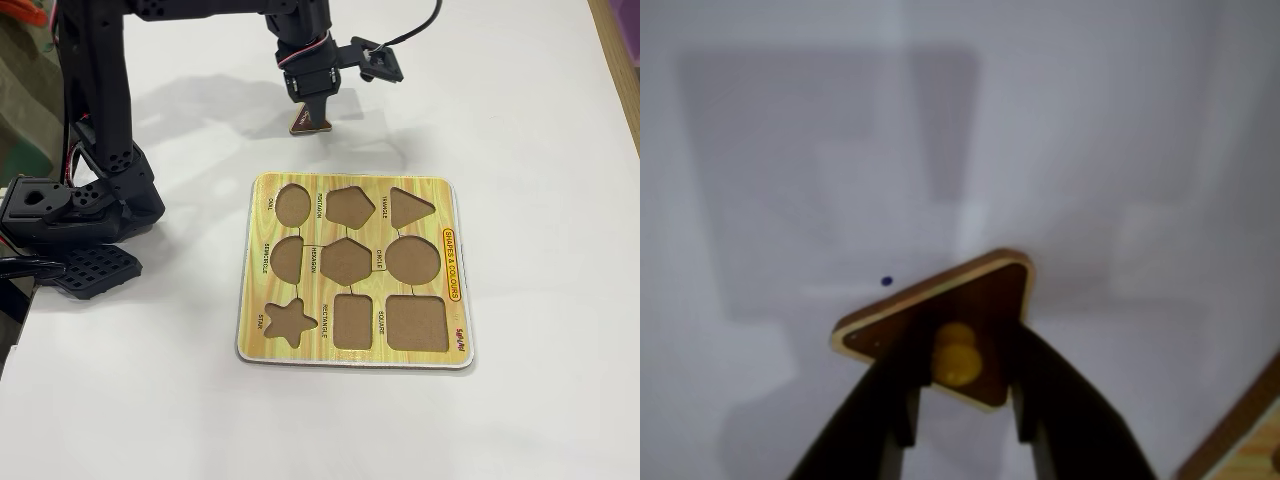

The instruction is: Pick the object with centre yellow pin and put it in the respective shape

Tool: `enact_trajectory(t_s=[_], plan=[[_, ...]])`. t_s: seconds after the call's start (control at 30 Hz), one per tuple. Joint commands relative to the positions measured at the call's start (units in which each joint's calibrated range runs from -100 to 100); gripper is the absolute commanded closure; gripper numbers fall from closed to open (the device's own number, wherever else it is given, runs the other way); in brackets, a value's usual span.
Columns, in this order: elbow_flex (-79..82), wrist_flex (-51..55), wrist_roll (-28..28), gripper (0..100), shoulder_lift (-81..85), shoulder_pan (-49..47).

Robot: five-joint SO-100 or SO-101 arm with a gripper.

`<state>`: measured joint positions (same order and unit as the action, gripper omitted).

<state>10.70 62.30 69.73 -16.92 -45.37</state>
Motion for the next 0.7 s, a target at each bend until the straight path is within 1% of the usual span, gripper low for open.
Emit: enact_trajectory(t_s=[0.0, 0.67], plan=[[0.1, -0.6, -0.2, 92, 4.2, -0.4], [2.1, -0.4, -0.2, 93, 3.9, -0.5]])
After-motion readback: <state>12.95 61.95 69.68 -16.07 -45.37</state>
